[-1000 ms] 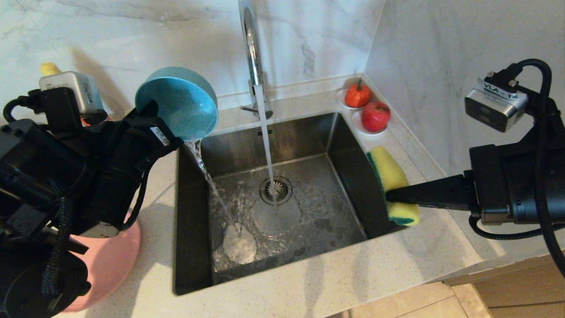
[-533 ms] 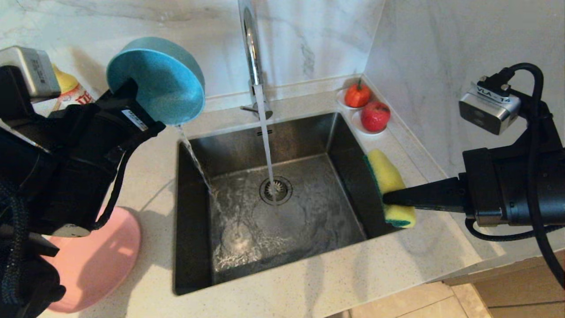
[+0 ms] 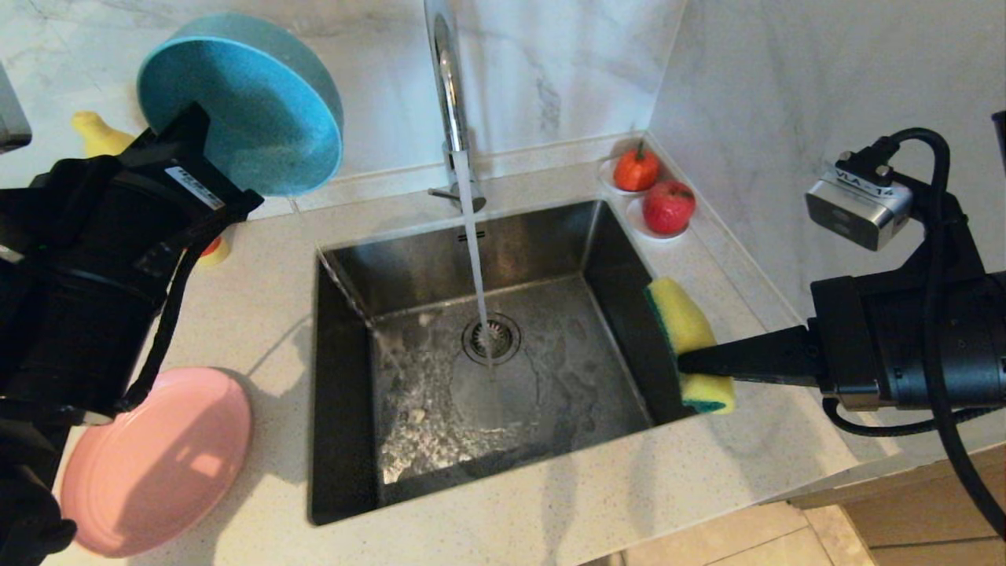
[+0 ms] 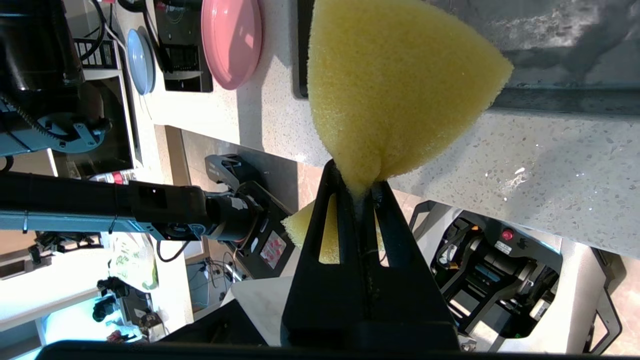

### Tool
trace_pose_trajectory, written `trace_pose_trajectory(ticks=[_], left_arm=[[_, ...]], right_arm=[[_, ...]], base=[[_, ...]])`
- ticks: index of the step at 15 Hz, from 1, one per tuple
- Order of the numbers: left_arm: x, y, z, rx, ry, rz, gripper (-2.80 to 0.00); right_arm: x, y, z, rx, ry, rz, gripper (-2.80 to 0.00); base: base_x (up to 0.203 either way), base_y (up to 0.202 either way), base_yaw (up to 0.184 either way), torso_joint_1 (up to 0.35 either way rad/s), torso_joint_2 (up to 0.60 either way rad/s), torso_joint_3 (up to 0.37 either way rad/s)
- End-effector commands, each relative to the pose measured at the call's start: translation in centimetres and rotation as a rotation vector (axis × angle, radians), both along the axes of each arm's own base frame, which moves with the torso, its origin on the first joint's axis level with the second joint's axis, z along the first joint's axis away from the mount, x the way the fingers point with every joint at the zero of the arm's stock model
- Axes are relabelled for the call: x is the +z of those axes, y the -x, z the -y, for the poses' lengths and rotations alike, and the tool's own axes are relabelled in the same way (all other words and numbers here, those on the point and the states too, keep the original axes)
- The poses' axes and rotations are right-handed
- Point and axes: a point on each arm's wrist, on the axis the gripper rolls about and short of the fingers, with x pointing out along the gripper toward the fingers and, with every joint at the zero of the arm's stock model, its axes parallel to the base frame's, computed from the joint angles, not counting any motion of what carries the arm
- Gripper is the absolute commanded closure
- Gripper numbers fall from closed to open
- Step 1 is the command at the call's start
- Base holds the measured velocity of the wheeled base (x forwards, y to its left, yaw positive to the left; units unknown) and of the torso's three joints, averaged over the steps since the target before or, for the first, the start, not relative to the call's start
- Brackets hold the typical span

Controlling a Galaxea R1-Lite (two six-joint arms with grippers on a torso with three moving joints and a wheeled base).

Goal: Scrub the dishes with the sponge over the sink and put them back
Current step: Rinse the bowl, then place the bowl on the table

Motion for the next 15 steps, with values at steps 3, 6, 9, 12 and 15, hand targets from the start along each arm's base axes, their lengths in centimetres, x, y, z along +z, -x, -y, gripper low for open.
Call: trace_pose_trajectory(ticks=[3,6,9,12,15], left_arm=[[-1.6,-1.2,0.5,0.057,-0.021,-0.132,0.0],[-3.3,-2.1,0.8,0.08,-0.099,-0.352,0.0],[-4.2,-1.6,0.5,0.081,-0.208,-0.587,0.0],[-3.9,0.4,-0.2,0.004,-0.249,-0.839,0.0],[-0.2,2.4,-1.1,-0.174,-0.114,-0.952,0.0]], right_arm=[[0.5,0.7,0.5,0.006,-0.012,0.019,0.0],[0.6,1.6,1.1,0.006,-0.018,0.032,0.0],[0.8,1.9,1.4,0.004,-0.022,0.036,0.0],[0.2,1.8,1.4,-0.005,-0.006,0.02,0.0],[-0.3,1.7,1.4,-0.01,0.0,0.012,0.0]], base=[[0.0,0.0,0.0,0.0,0.0,0.0],[0.0,0.0,0.0,0.0,0.0,0.0],[0.0,0.0,0.0,0.0,0.0,0.0],[0.0,0.0,0.0,0.0,0.0,0.0],[0.0,0.0,0.0,0.0,0.0,0.0]])
